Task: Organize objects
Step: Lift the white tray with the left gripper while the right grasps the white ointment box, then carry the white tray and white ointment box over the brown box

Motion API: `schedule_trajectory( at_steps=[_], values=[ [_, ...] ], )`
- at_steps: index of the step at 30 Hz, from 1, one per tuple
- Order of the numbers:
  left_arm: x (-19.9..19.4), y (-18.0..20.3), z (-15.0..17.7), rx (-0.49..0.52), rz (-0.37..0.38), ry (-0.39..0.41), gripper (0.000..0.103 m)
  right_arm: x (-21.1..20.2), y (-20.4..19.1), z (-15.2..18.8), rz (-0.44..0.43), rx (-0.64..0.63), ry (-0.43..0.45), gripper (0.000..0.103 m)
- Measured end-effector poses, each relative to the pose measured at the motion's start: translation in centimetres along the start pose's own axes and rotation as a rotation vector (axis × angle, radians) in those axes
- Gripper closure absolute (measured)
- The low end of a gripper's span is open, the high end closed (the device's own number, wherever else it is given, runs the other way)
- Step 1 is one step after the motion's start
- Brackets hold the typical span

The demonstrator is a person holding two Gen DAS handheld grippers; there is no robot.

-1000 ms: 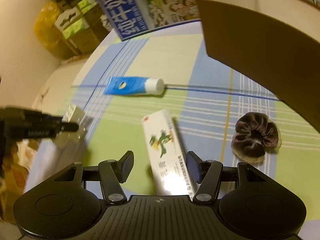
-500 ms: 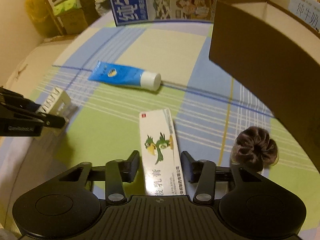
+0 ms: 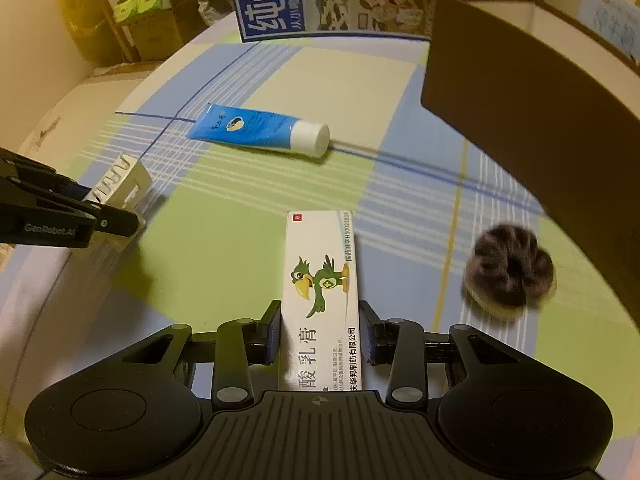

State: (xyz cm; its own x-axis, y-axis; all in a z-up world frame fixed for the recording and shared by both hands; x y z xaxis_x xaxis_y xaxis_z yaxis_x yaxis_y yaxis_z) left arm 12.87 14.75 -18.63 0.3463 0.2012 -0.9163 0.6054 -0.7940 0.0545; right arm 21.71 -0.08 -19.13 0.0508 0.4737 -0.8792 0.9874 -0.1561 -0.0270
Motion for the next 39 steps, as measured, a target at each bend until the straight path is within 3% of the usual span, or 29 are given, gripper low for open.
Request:
schedule_trajectory(
  at_steps=[5,15,27,39],
  values=[
    [-0.8,1.1,0.7,0.009,0.032,0.000,0.080,-1.7,0.6,1.6,-0.037,0.086,0.005,0.068],
    [-3.9,5.9,-0.5,0.068,0.122,0.057,0.080,-7.8,2.9,2.1,-0.040,0.215,0.113,0.068],
    [-7.2,15.5,-5.4,0.192,0.248,0.161,0.080,-13.9,8.9,1.0,0.019,0.328,0.230,0.068],
    [-8.3,23.2,-11.0,0.273,0.296,0.241,0.080,-17.4,16.1,-1.6,0.065,0.385,0.325,0.068]
  ],
)
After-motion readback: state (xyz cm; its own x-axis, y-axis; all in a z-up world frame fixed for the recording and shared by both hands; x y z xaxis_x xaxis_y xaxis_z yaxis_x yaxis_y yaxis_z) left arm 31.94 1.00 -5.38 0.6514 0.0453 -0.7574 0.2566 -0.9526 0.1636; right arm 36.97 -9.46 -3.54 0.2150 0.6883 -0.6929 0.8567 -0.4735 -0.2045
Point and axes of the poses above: each gripper's, at about its wrist camera, not at the fingertips, and x roughly the way its jaws point, y to its right, z to its underside, the point moved 9 cm from there along x, roughly the way its jaws point, and after that the axes turned 9 degrees about -x, right-handed, at the moved point
